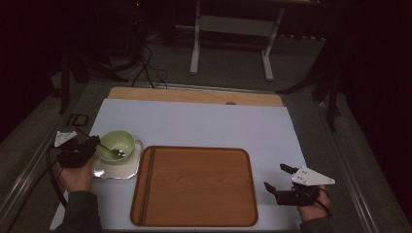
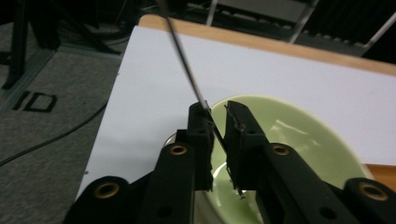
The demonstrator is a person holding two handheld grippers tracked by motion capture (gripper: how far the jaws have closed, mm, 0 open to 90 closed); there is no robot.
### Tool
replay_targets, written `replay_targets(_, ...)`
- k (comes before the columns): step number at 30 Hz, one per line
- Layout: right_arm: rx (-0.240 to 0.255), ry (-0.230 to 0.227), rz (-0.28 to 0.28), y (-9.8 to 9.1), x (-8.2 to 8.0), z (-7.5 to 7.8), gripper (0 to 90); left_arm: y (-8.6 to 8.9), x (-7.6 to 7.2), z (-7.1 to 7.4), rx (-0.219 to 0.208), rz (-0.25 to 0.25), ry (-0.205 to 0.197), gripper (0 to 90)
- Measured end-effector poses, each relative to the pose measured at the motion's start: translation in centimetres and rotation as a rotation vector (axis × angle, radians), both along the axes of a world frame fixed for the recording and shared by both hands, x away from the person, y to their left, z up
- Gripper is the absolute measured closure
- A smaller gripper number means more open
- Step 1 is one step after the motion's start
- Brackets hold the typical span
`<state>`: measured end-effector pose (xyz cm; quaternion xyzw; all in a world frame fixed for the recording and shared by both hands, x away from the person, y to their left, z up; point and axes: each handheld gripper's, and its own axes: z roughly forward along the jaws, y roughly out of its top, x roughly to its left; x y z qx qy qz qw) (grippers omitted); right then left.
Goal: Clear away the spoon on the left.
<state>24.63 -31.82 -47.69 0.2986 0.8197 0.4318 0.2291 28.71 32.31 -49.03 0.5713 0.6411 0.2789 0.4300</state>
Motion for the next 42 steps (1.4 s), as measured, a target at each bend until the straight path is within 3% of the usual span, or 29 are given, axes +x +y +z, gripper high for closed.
replay_targets(7, -0.001, 0.0, 0.001, 0.0, 0.0, 0.0, 14.4, -0.6, -0.6, 1.2, -0.004, -0.052, -0.048, 89.2)
replay_targets(9, -0.001, 0.0, 0.0, 0.0, 0.0, 0.0, 14.4, -0.9, -0.7, 1.5, 0.012, -0.062, -0.05, 89.8)
replay_targets(21, -0.001, -0.001, 0.0, 0.0, 0.0, 0.0, 14.4, -1.2, -1.2, 2.9, 0.004, -0.091, -0.101, 90.0)
replay_targets(31, 0.0, -0.003, 0.001, 0.0, 0.0, 0.0, 14.4, -1.8, -2.0, 5.4, 0.005, -0.129, -0.156, 90.0)
replay_targets(42, 0.0, -0.004, 0.002, 0.0, 0.0, 0.0, 14.4, -3.4, -2.5, 7.5, 0.01, -0.183, -0.187, 90.0)
